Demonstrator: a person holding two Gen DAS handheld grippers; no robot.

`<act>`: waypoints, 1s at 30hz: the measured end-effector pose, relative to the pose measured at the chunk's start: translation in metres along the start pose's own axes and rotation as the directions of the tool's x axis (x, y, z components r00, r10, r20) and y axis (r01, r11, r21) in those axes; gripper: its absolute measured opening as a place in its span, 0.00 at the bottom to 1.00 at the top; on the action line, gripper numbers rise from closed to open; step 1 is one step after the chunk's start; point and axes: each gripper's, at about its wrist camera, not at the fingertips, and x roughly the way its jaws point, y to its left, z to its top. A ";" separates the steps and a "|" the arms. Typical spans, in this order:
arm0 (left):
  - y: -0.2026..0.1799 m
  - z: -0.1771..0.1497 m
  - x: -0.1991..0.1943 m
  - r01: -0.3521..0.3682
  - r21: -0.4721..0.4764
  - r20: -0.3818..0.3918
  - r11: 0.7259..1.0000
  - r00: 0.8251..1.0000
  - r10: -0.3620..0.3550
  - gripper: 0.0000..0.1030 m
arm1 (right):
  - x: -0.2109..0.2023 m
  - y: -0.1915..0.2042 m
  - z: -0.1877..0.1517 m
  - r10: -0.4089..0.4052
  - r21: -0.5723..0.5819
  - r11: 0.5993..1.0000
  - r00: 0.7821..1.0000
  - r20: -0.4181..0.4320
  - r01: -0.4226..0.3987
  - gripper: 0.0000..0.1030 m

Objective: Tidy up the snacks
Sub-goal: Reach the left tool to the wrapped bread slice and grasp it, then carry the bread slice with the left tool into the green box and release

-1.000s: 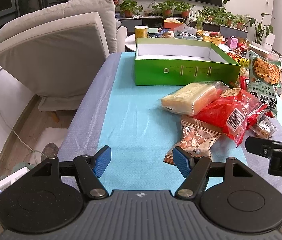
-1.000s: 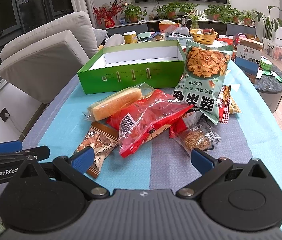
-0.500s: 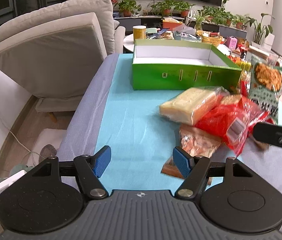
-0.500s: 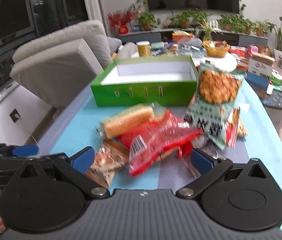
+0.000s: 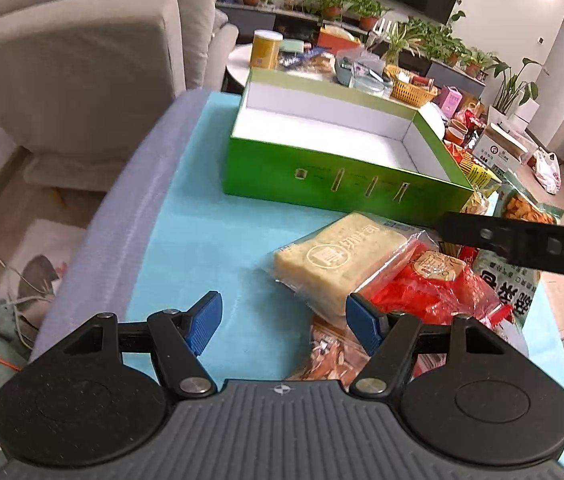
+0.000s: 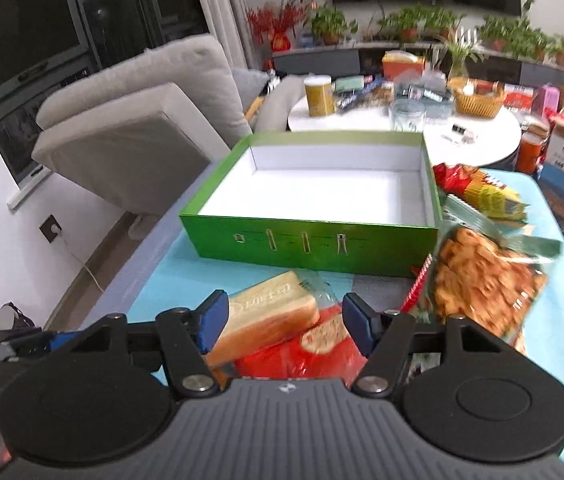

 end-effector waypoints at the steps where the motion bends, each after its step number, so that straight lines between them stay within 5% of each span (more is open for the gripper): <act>1: 0.001 0.003 0.004 0.004 -0.007 -0.010 1.000 1.000 -0.004 0.64 | 0.004 -0.001 0.001 0.007 0.005 1.000 1.000 -0.013 -0.007 0.76; 16: 0.004 0.020 0.043 0.017 -0.061 -0.090 0.998 0.996 -0.023 0.63 | 0.066 -0.010 0.015 0.075 0.015 0.997 0.983 -0.170 -0.073 0.76; 22: 0.003 0.020 0.047 0.057 -0.068 -0.100 0.996 0.993 -0.064 0.49 | 0.072 -0.009 0.017 0.023 -0.035 0.999 0.983 -0.182 -0.030 0.53; 30: 0.004 0.017 0.050 0.115 -0.107 -0.130 0.988 0.983 -0.129 0.40 | 0.061 0.000 0.009 0.037 -0.040 0.998 0.982 -0.187 -0.045 0.50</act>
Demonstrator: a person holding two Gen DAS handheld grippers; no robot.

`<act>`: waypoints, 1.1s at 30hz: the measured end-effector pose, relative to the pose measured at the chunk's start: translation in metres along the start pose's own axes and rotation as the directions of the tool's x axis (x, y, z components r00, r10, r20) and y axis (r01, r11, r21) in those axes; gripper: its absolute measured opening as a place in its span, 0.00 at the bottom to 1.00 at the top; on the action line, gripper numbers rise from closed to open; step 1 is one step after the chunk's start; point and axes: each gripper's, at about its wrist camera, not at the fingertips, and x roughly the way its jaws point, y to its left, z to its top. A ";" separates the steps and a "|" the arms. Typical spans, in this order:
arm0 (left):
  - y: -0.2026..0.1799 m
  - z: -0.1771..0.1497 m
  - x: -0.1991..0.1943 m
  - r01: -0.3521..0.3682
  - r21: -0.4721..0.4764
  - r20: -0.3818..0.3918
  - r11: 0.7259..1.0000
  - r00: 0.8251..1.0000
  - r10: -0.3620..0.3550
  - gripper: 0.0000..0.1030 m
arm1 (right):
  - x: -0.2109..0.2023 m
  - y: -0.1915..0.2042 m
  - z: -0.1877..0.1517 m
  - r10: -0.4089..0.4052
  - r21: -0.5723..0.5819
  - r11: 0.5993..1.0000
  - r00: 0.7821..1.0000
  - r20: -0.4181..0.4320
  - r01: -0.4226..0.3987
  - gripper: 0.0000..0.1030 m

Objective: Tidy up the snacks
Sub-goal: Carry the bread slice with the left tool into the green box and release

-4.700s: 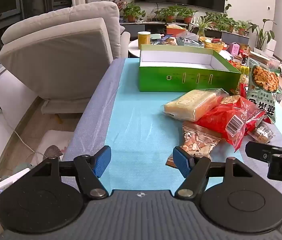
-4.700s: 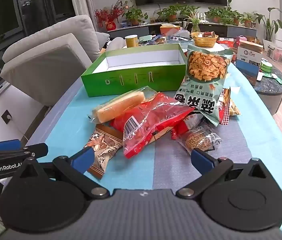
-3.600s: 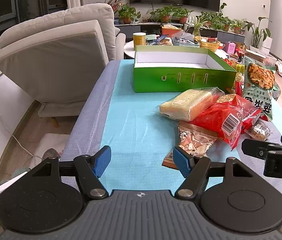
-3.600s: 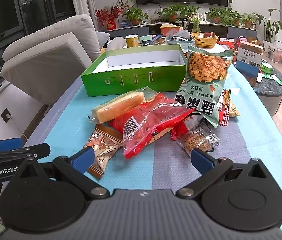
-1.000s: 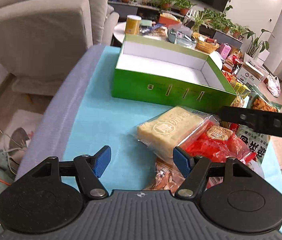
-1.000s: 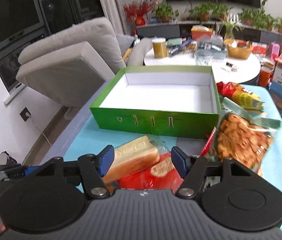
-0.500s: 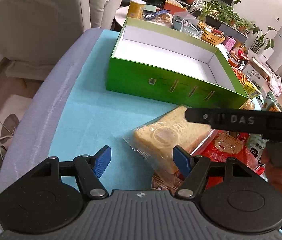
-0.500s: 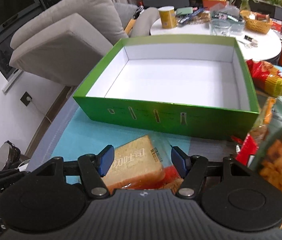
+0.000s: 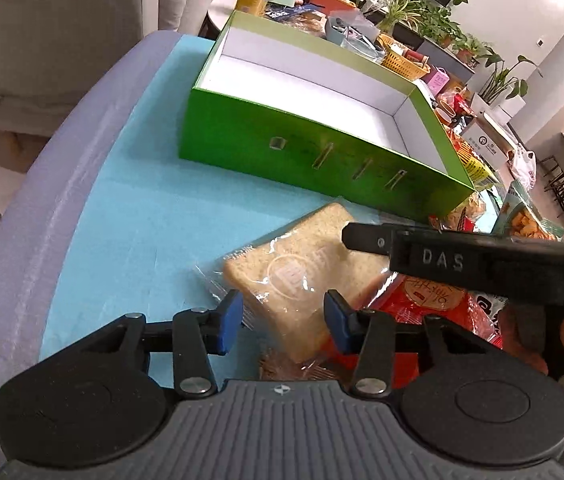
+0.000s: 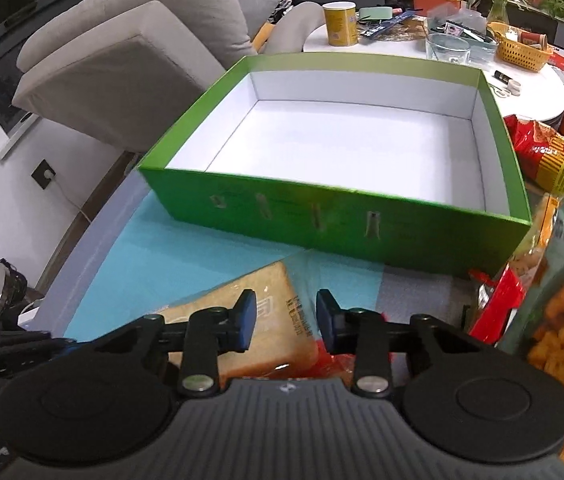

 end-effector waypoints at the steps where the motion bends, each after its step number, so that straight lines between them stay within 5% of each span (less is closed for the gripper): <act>1: 0.001 -0.001 -0.001 -0.007 -0.002 0.001 1.000 1.000 0.007 0.40 | -0.001 0.003 -0.002 0.001 -0.001 1.000 1.000 -0.001 -0.001 0.50; 17: -0.013 0.004 -0.055 -0.023 0.080 0.152 0.997 0.988 0.011 0.40 | -0.056 0.022 -0.002 0.041 0.063 0.997 0.989 0.144 -0.050 0.50; 33: -0.054 0.079 -0.058 -0.150 0.228 0.326 0.962 0.943 0.070 0.42 | -0.055 0.009 0.054 0.002 0.188 0.980 0.952 0.307 -0.063 0.50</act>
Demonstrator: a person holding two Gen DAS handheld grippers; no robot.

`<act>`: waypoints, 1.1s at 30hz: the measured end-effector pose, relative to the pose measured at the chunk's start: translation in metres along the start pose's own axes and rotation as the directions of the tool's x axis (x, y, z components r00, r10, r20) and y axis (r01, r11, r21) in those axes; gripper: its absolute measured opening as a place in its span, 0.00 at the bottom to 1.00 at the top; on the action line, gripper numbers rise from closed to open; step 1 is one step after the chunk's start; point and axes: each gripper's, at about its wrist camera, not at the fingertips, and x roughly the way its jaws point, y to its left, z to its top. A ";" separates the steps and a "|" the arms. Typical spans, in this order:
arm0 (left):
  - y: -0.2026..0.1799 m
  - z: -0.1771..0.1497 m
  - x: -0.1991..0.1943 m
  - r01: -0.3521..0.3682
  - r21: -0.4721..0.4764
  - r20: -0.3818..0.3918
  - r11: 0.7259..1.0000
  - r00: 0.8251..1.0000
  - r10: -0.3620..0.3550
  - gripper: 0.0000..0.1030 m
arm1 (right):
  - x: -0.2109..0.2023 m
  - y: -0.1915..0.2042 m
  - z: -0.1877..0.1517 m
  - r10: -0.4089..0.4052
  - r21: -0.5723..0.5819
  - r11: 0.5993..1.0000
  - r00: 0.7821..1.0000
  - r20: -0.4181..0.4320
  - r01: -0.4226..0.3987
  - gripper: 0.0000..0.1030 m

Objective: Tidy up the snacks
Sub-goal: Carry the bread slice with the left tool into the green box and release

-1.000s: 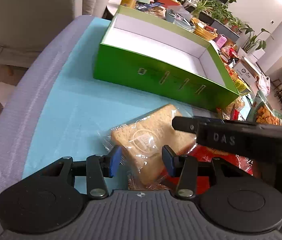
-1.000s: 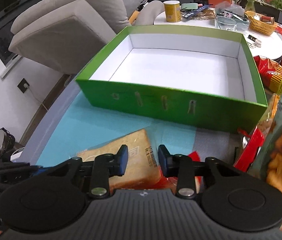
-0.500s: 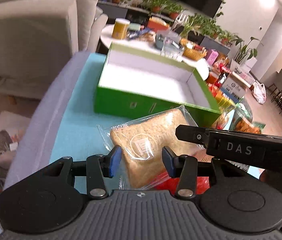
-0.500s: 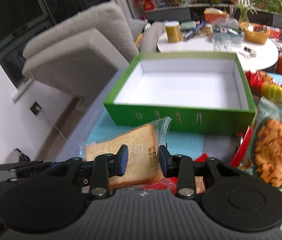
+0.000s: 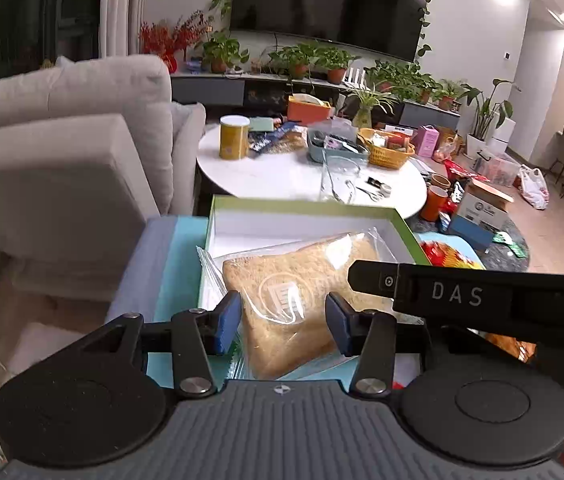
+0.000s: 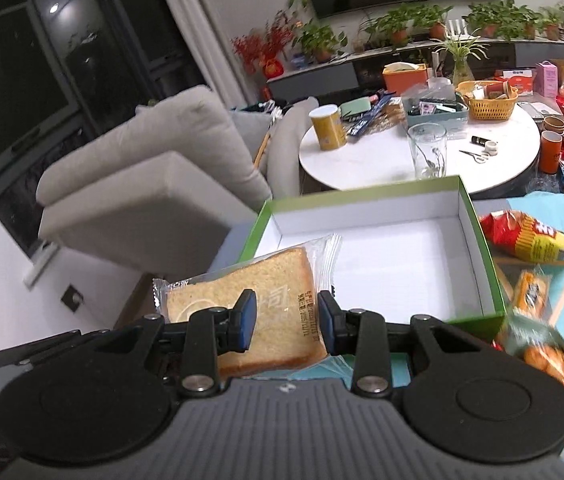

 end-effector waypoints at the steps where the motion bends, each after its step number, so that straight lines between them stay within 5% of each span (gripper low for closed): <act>1: 0.000 0.005 0.006 -0.003 0.005 -0.001 1.000 1.000 0.003 0.42 | 0.004 -0.002 0.003 0.000 0.010 1.000 1.000 0.002 0.000 0.50; 15: 0.015 0.020 0.081 -0.011 0.055 -0.062 0.998 0.998 0.015 0.44 | 0.061 -0.030 0.011 0.004 0.182 0.983 0.999 -0.034 0.002 0.50; 33: 0.032 -0.002 0.125 -0.030 0.049 -0.191 0.998 0.981 0.039 0.49 | 0.102 -0.043 -0.010 -0.027 0.205 0.977 0.986 -0.166 0.061 0.51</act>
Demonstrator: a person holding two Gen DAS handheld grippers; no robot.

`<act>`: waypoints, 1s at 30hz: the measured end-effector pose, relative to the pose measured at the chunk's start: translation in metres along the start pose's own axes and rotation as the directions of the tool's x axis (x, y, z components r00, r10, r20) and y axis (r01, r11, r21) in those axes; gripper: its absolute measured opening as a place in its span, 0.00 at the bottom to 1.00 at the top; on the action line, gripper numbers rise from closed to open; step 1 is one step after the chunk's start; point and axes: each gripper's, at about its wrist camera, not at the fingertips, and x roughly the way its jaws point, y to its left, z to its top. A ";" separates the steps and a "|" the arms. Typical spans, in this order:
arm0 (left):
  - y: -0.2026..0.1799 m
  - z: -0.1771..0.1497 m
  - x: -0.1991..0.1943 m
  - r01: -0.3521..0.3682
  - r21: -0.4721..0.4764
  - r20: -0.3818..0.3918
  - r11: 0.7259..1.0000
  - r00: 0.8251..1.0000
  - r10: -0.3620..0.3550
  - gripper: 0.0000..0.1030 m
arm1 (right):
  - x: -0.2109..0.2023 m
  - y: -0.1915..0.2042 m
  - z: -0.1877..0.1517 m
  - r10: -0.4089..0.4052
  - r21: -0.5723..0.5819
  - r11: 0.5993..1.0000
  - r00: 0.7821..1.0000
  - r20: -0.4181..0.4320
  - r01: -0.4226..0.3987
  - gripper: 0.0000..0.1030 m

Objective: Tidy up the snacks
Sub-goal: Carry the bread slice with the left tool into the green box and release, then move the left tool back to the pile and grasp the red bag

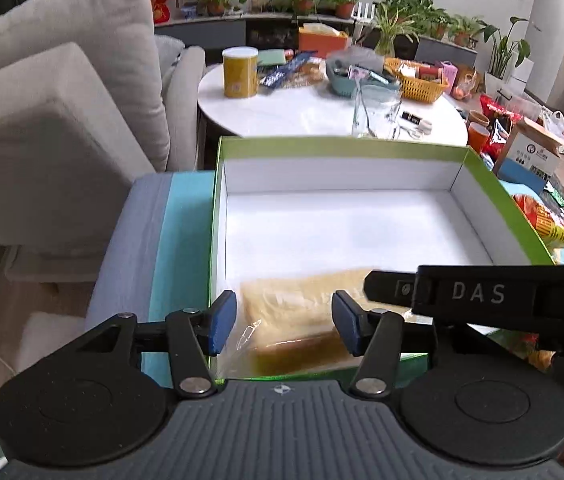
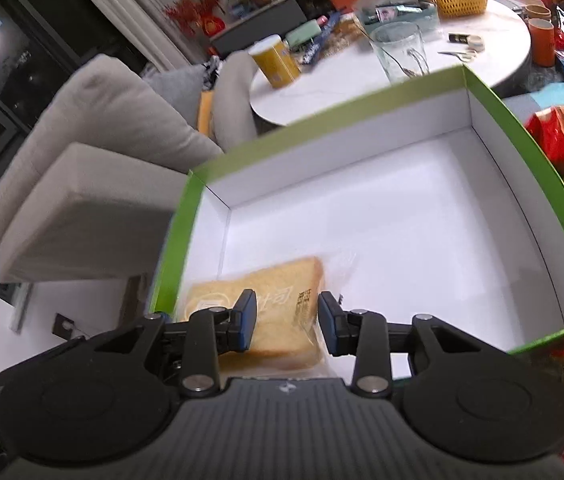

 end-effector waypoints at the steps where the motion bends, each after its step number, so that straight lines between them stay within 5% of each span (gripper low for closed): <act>1: 0.002 -0.001 -0.001 0.000 -0.010 -0.002 1.000 1.000 0.000 0.49 | -0.003 0.000 0.000 -0.010 -0.005 1.000 1.000 0.010 0.010 0.51; 20: -0.007 -0.028 -0.068 0.010 -0.042 0.052 0.999 0.999 -0.008 0.56 | -0.085 0.004 -0.024 0.003 -0.108 0.994 0.993 0.119 0.010 0.52; 30: -0.021 -0.058 -0.097 0.021 -0.028 0.052 0.999 0.998 -0.019 0.59 | -0.099 -0.015 -0.057 -0.072 -0.130 0.988 0.994 0.084 0.082 0.52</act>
